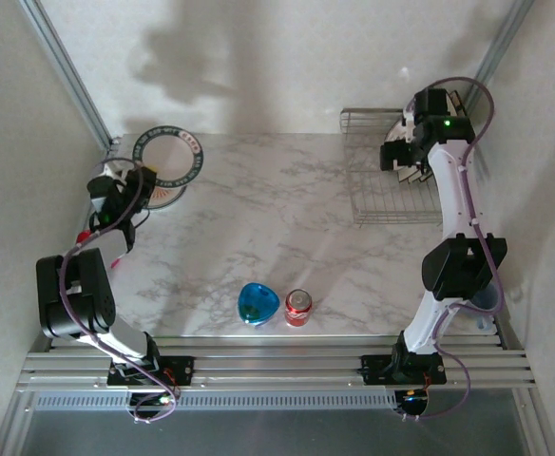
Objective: Unload the plates from the dish rack
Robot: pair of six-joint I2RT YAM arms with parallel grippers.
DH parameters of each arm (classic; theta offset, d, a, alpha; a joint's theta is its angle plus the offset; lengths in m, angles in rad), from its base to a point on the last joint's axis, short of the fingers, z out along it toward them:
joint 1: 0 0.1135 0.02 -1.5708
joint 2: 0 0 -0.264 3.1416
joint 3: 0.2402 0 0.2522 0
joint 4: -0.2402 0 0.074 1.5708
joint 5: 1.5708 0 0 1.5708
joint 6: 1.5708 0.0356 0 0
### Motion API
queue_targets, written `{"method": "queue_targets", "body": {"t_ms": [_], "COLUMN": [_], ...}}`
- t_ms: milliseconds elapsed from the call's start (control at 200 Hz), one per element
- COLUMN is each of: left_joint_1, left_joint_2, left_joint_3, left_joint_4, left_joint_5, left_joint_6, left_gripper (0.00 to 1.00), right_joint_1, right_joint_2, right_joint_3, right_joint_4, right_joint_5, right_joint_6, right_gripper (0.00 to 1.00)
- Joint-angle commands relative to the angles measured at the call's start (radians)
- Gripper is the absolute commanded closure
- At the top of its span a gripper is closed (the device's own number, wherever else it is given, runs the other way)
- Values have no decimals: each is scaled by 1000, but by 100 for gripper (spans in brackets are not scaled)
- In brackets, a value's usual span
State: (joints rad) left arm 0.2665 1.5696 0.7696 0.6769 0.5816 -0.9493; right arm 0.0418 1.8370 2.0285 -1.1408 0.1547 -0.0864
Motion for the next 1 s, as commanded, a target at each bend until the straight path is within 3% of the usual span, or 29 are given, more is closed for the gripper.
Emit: {"method": "queue_targets", "body": {"t_ms": [0, 390, 996], "left_joint_1": [7, 41, 54], "left_joint_2": [-35, -61, 134], "left_joint_3": [-15, -98, -49], "left_joint_4": [111, 75, 173], "left_joint_5": [-51, -194, -211], "left_joint_6": [-44, -47, -58], "left_gripper": [100, 100, 100], "right_joint_1": [-3, -3, 10], "right_joint_2": [22, 31, 7], "right_joint_3": [-3, -45, -83], "right_joint_4": [-26, -2, 24], "right_joint_5": [25, -16, -56], "right_joint_6": [-23, -21, -35], "right_gripper": [1, 1, 1]}}
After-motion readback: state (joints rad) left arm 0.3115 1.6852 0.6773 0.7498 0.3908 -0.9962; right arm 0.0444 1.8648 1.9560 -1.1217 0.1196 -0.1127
